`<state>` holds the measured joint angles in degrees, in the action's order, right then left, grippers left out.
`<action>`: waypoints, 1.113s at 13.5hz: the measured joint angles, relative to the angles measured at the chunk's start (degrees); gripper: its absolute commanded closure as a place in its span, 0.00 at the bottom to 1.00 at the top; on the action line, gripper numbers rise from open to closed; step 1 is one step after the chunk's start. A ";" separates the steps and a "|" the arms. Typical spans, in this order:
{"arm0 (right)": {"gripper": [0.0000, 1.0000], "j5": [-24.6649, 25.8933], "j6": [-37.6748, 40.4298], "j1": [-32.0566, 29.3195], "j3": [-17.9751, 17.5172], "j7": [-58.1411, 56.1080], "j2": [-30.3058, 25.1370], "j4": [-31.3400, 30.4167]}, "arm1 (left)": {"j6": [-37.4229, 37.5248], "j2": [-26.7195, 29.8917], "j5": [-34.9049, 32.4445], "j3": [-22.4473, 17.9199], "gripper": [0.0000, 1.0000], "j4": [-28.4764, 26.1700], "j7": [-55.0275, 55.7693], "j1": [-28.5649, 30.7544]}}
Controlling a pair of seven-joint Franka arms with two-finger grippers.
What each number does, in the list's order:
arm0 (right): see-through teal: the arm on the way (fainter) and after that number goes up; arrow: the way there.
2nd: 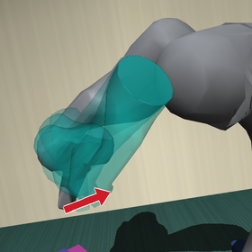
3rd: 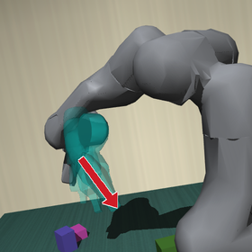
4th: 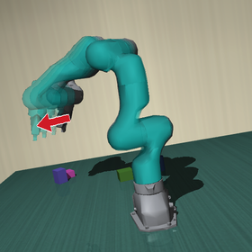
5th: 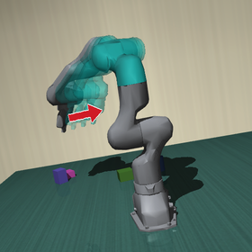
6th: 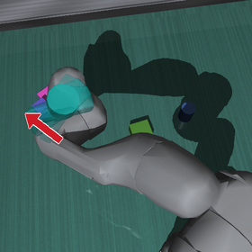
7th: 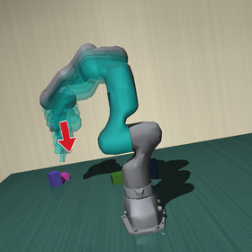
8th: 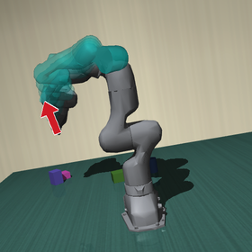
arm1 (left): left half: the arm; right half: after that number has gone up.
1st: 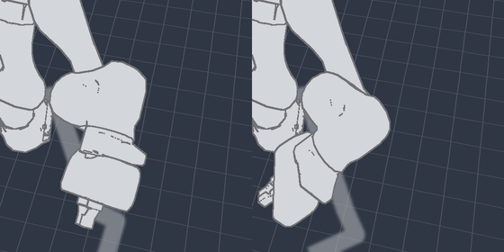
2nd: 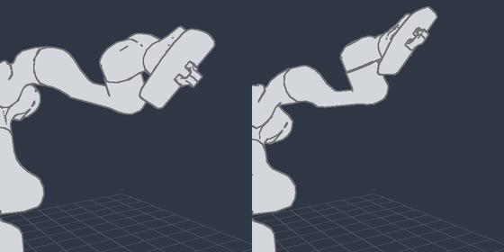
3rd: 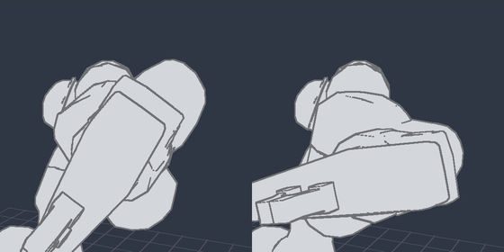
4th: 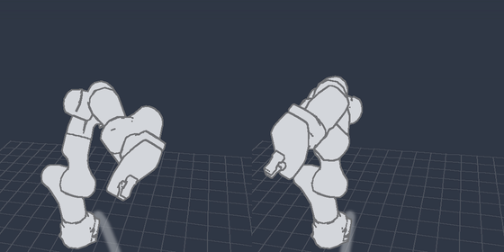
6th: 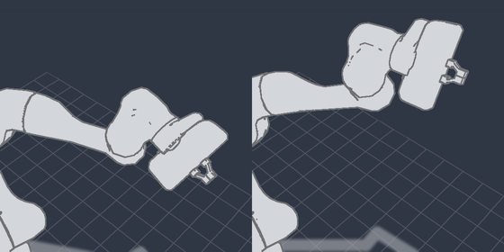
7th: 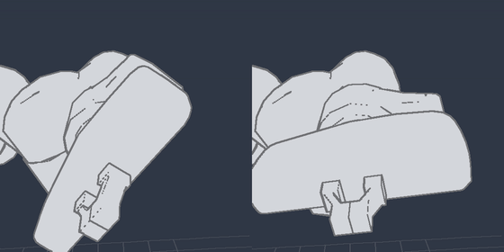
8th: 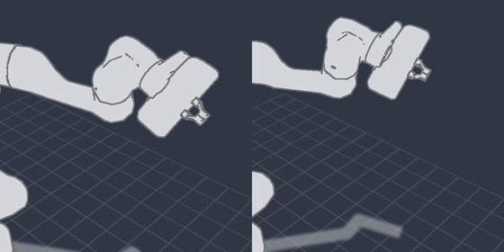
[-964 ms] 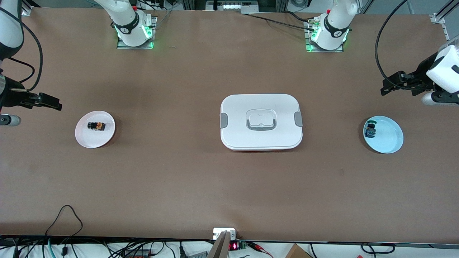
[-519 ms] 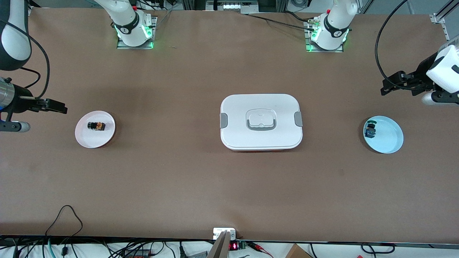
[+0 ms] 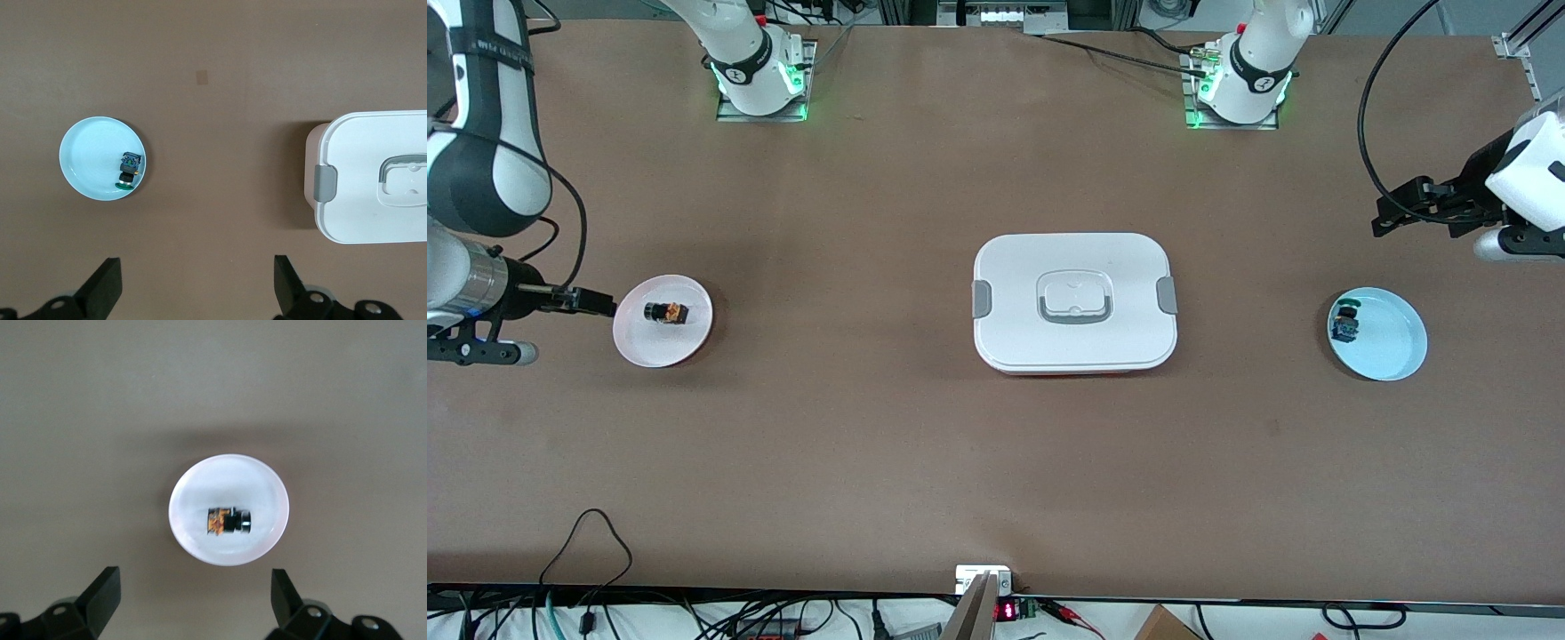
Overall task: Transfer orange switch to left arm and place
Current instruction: 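Lower the right gripper over the orange switch on the white plate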
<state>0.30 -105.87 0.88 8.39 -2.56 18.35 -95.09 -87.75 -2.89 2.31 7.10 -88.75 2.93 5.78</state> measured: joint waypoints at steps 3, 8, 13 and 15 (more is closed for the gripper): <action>0.00 0.00 -6.05 -0.80 0.02 -0.07 0.64 -4.89 | 0.00 -0.06 -1.99 -0.58 0.00 0.00 0.00 0.34; 0.00 0.00 -19.41 -1.30 0.02 -0.07 1.97 -13.98 | 0.00 -0.34 -2.54 -1.04 0.00 0.00 0.00 1.65; 0.00 1.51 -23.66 -1.88 -0.11 -0.86 5.55 -17.07 | 0.00 -0.46 -2.70 -1.02 0.00 0.00 0.00 1.70; 0.00 4.53 -25.94 -1.74 -0.21 -0.87 6.98 -17.41 | 0.00 -0.46 -2.82 -1.02 0.00 0.00 0.00 1.70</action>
<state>4.83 -131.81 -0.86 8.19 -3.43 25.34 -112.50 -87.76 -3.35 -0.52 6.08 -88.75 2.93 7.48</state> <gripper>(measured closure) 0.000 0.000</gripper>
